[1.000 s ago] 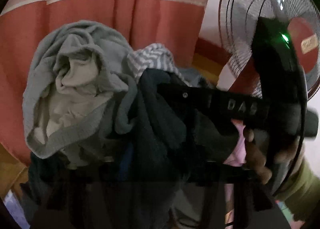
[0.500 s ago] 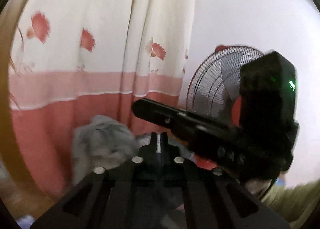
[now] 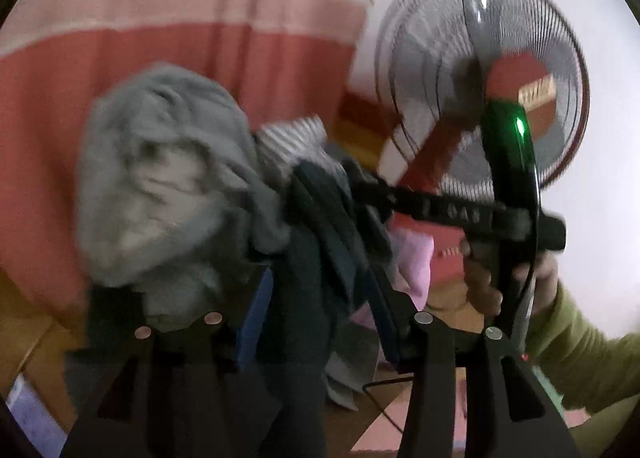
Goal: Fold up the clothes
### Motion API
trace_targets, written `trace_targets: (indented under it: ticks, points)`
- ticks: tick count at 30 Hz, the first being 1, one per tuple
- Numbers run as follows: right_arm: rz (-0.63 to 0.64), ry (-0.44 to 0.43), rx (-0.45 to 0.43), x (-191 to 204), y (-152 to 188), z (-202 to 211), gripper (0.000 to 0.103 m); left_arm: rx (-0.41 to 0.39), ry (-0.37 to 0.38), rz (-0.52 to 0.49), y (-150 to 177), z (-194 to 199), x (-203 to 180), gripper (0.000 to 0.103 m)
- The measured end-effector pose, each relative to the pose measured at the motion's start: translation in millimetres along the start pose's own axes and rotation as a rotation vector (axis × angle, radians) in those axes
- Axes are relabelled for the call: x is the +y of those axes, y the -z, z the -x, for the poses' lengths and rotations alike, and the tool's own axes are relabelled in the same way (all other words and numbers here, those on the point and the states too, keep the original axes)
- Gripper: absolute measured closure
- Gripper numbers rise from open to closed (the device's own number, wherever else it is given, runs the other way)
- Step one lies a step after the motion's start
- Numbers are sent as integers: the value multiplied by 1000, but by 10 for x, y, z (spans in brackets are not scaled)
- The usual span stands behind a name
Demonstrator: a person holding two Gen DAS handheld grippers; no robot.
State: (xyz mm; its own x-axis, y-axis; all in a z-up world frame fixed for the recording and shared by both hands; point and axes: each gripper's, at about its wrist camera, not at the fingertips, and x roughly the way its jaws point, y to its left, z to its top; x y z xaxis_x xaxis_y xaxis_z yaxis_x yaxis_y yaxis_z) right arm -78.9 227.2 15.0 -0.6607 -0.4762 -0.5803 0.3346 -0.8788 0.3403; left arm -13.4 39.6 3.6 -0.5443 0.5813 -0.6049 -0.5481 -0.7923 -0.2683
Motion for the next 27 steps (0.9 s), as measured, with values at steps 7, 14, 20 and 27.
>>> trace_targets:
  ticks: [7,14,20,27]
  points:
    - [-51,-87,90,-279,-27,-532,36,130,-23,-25,8,-788,-209,54]
    - [28,-169,94,-170,-60,-990,38,130,-98,57,72,-1001,-155,48]
    - [95,-271,-67,-18,1,-666,78,-13,-31,150,43,-677,-168,82]
    - [163,-546,-243,553,-309,130,81,-251,-44,21,-172,418,-634,83]
